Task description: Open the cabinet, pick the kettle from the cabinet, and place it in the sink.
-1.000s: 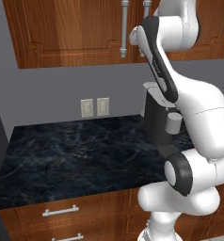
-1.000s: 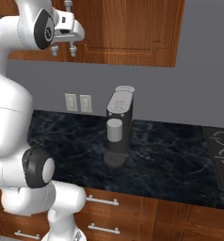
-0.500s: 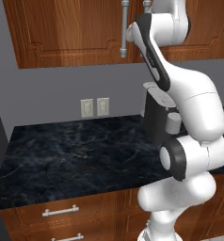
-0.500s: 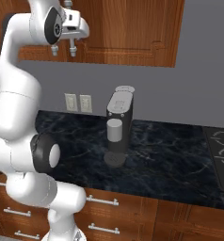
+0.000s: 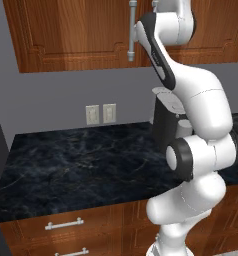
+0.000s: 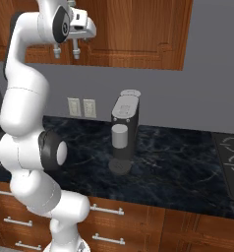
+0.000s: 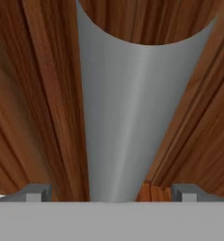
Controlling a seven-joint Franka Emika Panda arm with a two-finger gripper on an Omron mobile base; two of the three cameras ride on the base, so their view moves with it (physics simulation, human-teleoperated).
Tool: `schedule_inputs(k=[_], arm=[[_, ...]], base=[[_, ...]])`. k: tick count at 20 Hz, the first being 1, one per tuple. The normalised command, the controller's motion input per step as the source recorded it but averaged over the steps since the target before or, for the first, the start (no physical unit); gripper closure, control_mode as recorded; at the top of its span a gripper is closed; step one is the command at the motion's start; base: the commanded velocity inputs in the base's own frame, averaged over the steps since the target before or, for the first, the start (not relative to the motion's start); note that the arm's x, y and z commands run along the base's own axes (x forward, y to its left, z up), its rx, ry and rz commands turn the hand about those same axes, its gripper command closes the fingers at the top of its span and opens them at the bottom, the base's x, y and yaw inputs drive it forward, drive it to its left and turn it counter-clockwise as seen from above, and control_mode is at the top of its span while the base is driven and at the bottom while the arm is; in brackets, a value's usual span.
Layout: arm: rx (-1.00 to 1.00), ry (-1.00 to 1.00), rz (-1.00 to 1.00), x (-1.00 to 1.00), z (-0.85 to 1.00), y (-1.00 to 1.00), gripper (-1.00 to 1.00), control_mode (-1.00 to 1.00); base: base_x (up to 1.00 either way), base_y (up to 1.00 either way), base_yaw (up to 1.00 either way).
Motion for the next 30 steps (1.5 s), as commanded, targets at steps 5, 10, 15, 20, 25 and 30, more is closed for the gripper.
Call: schedule_inputs(k=[5, 10, 15, 20, 25, 30], arm=[[0.00, 0.00, 0.00, 0.27, -0.06, 0.03, 1.00, -1.00], [0.00, -0.03, 0.00, 0.08, -0.12, 0.13, 1.00, -1.00], [0.04, -0.03, -0.02, 0.04, -0.11, 0.18, 1.00, -1.00], [0.07, 0.00, -0.03, 0.00, -0.08, 0.27, 1.00, -1.00], [0.11, 0.00, 0.00, -0.18, -0.03, 0.18, 1.00, -1.00], [0.11, 0.00, 0.01, -0.41, -0.05, 0.09, 1.00, -1.00]], base=[[0.00, 0.00, 0.00], [0.00, 0.00, 0.00], [0.00, 0.00, 0.00], [0.00, 0.00, 0.00], [0.00, 0.00, 0.00], [0.00, 0.00, 0.00]])
